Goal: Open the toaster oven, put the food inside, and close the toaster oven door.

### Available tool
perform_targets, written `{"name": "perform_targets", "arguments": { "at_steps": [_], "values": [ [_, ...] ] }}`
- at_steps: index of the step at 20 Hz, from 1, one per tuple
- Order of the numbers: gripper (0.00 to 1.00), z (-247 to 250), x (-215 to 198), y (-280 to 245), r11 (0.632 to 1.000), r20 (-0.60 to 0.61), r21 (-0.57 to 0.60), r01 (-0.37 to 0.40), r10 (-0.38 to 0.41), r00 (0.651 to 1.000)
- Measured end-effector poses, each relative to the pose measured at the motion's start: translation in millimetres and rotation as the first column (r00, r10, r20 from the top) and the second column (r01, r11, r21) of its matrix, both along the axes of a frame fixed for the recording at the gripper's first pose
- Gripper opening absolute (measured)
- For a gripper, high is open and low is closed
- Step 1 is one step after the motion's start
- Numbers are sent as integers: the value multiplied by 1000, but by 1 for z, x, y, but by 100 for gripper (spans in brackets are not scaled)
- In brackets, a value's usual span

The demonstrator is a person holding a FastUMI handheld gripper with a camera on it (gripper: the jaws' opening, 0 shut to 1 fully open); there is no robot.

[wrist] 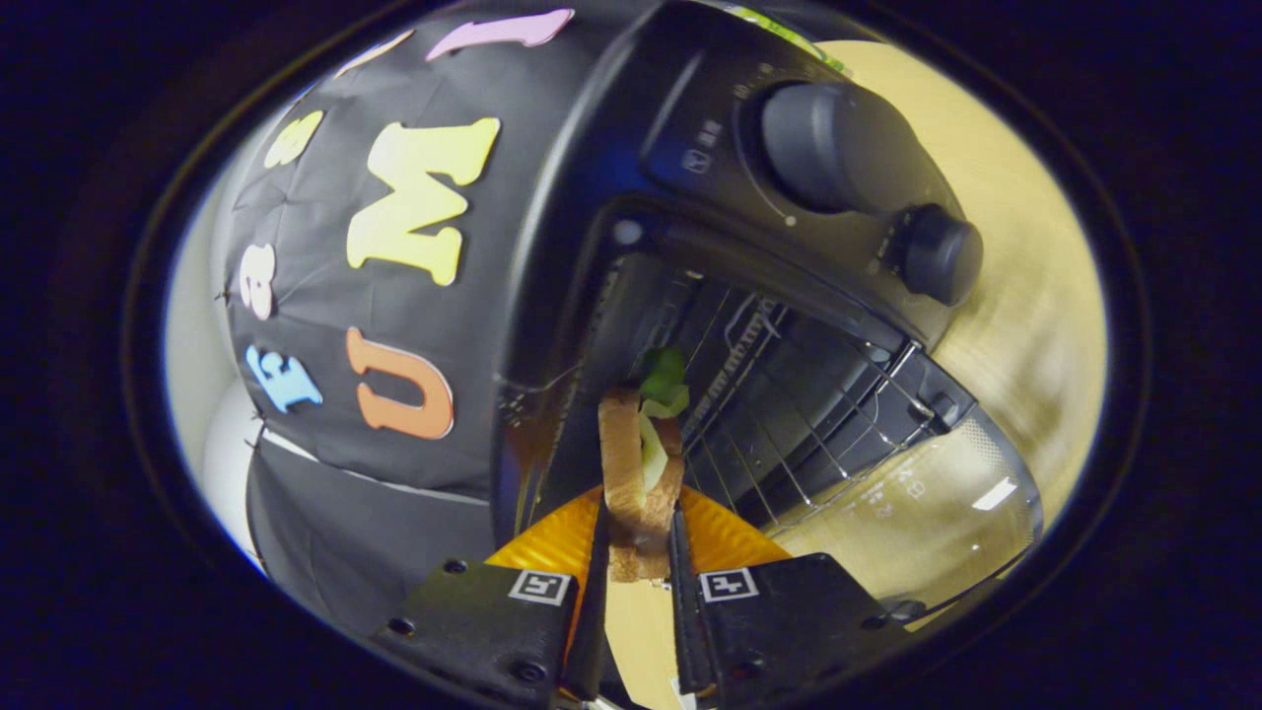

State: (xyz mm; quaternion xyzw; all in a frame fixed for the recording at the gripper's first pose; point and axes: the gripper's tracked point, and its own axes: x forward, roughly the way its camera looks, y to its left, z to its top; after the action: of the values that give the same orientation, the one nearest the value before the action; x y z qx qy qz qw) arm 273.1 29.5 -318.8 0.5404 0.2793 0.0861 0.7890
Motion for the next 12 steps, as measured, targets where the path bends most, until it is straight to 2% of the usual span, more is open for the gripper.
{"name": "perform_targets", "arguments": {
  "at_steps": [4,6,8,12],
  "values": [
    [35,-8,11,-2,999,6,6,48,-48,999],
    [40,-15,11,1,999,-21,4,53,-53,998],
    [47,-12,12,3,998,6,-4,59,-59,998],
    [77,-13,7,4,994,22,-94,58,-56,998]
  ]
}}
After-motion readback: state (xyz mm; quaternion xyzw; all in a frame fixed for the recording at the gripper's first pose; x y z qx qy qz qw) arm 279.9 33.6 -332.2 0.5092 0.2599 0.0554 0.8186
